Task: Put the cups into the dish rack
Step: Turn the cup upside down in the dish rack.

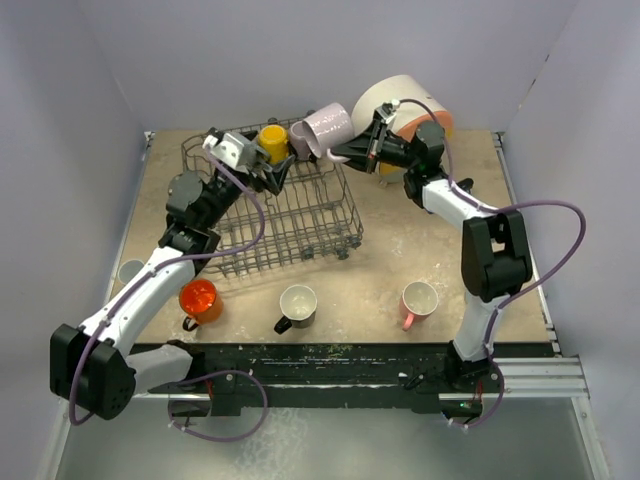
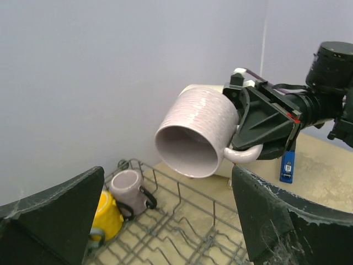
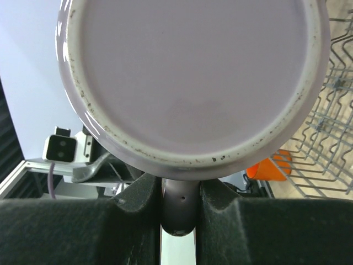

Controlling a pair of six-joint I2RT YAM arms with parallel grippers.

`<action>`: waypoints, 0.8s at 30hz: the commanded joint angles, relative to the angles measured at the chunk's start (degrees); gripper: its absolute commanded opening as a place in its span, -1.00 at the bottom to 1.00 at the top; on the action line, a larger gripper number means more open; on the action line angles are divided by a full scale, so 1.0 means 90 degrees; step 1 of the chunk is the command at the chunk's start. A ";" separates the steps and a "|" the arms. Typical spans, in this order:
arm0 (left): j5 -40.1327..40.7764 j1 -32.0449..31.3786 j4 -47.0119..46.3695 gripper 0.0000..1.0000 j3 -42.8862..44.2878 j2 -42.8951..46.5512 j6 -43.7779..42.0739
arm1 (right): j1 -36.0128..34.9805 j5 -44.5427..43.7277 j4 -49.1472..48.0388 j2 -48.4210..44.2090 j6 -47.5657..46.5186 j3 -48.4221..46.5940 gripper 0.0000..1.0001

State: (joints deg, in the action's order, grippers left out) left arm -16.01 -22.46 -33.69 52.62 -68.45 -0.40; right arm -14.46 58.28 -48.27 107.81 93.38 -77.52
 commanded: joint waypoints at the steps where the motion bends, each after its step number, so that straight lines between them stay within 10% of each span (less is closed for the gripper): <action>1: 0.1045 0.0074 0.1179 0.99 0.0244 0.0410 0.0557 | -0.0015 0.0000 -0.0574 -0.0032 -0.0664 -0.0486 -1.00; 13: 0.2384 0.0074 0.3685 0.99 0.1334 0.0252 0.1675 | -0.0034 -0.0345 0.2563 0.0717 -0.4139 -0.2271 -1.00; 24: 0.2885 0.0075 0.3965 0.99 0.1260 0.0218 0.2226 | -0.0186 -0.0971 0.4112 0.1355 -0.5826 -0.3571 -1.00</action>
State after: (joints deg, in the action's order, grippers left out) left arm 7.29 -22.13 2.07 62.57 -66.48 17.10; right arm -14.94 51.68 -12.19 121.08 50.48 -102.69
